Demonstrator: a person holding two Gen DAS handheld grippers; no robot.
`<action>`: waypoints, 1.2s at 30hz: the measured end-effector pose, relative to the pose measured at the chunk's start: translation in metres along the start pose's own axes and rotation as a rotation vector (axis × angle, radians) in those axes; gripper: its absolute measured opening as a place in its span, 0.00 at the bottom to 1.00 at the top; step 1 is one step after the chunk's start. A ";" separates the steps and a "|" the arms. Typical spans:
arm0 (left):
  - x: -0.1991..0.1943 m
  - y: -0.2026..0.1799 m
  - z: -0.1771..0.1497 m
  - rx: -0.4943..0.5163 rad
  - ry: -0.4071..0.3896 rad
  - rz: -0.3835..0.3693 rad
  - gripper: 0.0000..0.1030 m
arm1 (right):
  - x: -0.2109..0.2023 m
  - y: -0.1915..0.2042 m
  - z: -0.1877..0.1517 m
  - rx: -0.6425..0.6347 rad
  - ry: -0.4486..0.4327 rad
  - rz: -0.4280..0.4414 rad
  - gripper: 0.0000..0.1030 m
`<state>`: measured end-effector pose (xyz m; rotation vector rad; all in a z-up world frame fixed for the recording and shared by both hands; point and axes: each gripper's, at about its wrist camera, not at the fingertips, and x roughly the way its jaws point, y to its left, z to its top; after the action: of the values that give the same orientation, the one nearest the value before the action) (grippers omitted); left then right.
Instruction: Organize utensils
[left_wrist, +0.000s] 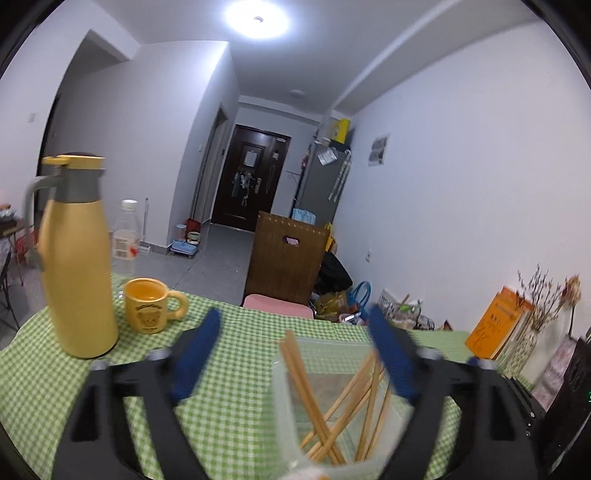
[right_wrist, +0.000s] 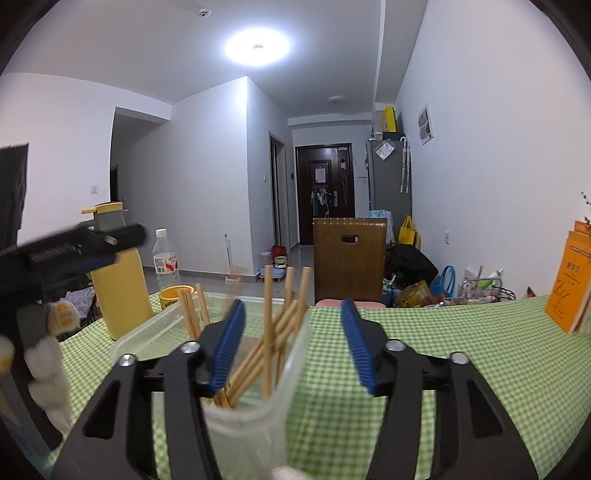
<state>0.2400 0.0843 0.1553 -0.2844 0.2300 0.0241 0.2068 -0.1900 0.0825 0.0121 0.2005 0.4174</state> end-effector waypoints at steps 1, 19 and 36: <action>-0.009 0.005 0.000 -0.014 -0.014 0.012 0.93 | -0.005 0.000 0.000 -0.002 -0.003 -0.001 0.83; -0.101 0.021 -0.024 0.001 -0.045 0.090 0.93 | -0.077 0.009 -0.014 0.009 -0.020 -0.053 0.93; -0.180 -0.001 -0.049 0.079 -0.106 0.032 0.93 | -0.137 0.020 -0.025 0.026 -0.068 -0.035 0.93</action>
<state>0.0541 0.0716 0.1510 -0.1998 0.1298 0.0610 0.0714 -0.2278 0.0851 0.0483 0.1392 0.3791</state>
